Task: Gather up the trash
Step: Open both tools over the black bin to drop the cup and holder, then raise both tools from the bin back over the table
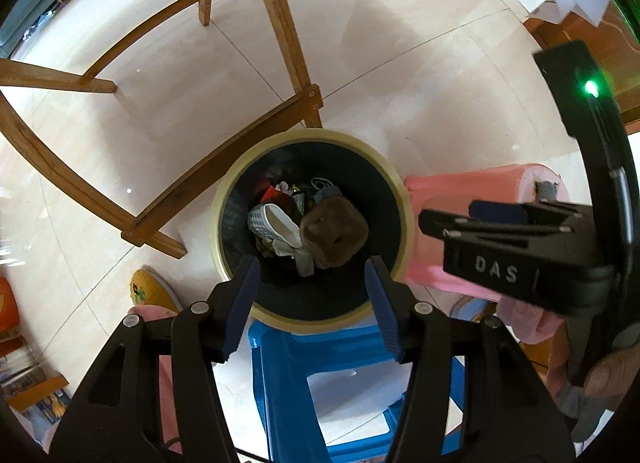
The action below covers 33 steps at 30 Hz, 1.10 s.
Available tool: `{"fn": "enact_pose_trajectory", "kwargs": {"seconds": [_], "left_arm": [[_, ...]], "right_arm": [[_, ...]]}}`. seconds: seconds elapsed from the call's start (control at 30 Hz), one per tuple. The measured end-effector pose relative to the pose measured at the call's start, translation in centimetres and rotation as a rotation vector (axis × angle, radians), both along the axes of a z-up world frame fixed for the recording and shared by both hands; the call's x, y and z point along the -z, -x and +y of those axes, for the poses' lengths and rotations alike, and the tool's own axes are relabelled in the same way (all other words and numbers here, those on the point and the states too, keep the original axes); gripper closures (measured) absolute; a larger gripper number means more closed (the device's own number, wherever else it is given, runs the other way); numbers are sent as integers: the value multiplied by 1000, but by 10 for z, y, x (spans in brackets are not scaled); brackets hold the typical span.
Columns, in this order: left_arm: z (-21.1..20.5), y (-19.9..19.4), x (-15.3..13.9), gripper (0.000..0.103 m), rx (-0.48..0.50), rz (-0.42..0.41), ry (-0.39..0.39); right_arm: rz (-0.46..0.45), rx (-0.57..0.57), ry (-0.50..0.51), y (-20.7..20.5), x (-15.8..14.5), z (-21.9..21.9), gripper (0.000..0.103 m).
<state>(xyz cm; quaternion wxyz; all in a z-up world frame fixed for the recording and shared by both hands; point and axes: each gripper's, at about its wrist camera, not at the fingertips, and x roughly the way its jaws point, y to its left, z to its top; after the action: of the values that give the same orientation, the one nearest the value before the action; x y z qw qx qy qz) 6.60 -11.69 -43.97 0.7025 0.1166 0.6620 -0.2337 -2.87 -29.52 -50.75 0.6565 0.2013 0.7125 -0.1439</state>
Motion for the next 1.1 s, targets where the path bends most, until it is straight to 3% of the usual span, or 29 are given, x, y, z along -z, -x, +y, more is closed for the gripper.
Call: {"fn": "enact_pose_trajectory", "kwargs": {"seconds": [0.27,0.53,0.77,1.1], "left_arm": [[3,24,-27,52,48,16,-3],[-7,72,-84,52,209,-29,45],[-8,89,-165,52,299,-187,101],[8,82,-289,51,280,-429,144]], "right_arm": [[45,-75,45,6,-40,10,48],[30,-112,31,27,-112,24,48],[-62,-123,13,44,-194,31,48],[-275,-122,12,50,-326,26,48]]}}
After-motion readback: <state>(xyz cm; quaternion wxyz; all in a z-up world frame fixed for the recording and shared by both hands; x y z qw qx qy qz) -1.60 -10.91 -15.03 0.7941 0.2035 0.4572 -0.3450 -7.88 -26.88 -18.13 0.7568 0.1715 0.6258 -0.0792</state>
